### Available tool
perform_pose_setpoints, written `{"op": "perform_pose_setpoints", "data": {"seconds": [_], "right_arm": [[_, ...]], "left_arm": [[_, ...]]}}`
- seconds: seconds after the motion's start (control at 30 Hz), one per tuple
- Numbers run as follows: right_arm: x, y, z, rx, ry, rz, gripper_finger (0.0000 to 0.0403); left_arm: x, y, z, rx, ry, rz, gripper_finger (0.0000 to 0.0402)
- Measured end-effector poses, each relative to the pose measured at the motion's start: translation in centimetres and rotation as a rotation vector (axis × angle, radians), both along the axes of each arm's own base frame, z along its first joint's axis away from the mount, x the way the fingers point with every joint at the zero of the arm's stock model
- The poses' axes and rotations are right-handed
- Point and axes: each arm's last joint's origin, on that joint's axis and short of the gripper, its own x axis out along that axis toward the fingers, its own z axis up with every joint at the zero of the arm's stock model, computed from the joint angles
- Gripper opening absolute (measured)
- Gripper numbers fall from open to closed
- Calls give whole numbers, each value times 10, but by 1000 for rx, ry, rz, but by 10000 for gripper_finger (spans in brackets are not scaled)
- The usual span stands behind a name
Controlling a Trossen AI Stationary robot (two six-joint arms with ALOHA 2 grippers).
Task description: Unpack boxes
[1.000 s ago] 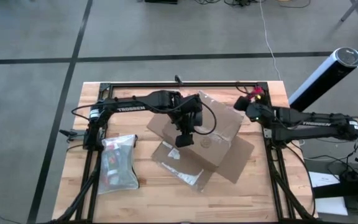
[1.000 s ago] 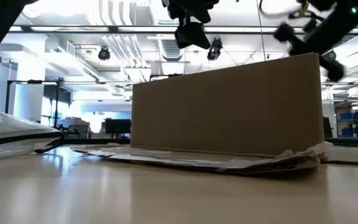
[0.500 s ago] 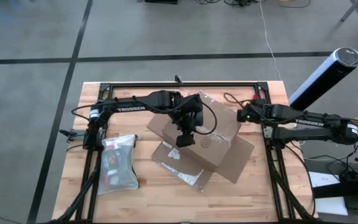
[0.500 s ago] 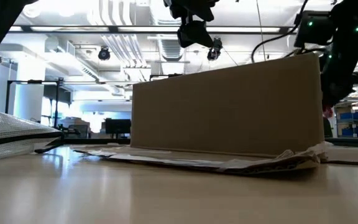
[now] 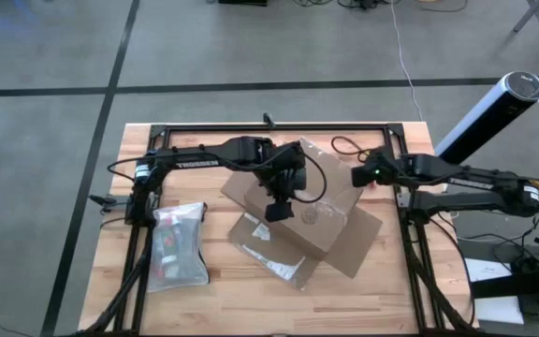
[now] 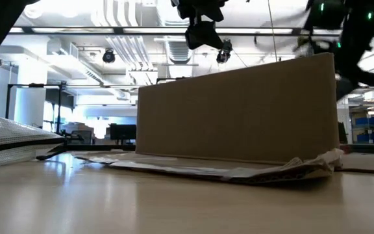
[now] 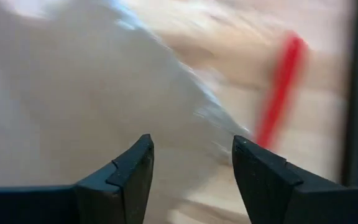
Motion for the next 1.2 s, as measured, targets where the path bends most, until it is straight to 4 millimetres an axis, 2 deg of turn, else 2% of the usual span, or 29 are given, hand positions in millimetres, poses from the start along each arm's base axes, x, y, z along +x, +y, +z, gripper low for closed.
{"op": "perform_pose_setpoints", "data": {"seconds": [0.1,0.2,0.33,0.43,0.53,0.63,0.83,1.0,1.2], "right_arm": [[7,5,20,-52,-100,149,181],[12,13,25,-73,-86,316,171],[21,21,17,-105,16,466,161],[30,25,8,-94,78,514,161],[39,28,-1,-80,135,545,166],[48,30,-8,-67,169,571,171],[57,37,-14,-60,182,613,176],[59,39,-12,-59,149,625,175],[59,39,-12,-59,146,630,176]], "left_arm": [[0,-1,0,13,-8,-23,272],[0,-2,0,30,-18,-51,272],[0,0,-1,158,-26,-57,272],[1,3,0,291,-43,-77,272],[4,8,0,336,-70,-97,272],[9,16,-10,352,-50,-113,272],[18,35,-40,320,27,-137,272],[20,47,-50,296,49,-139,272],[16,51,-60,67,85,-184,263]]}}
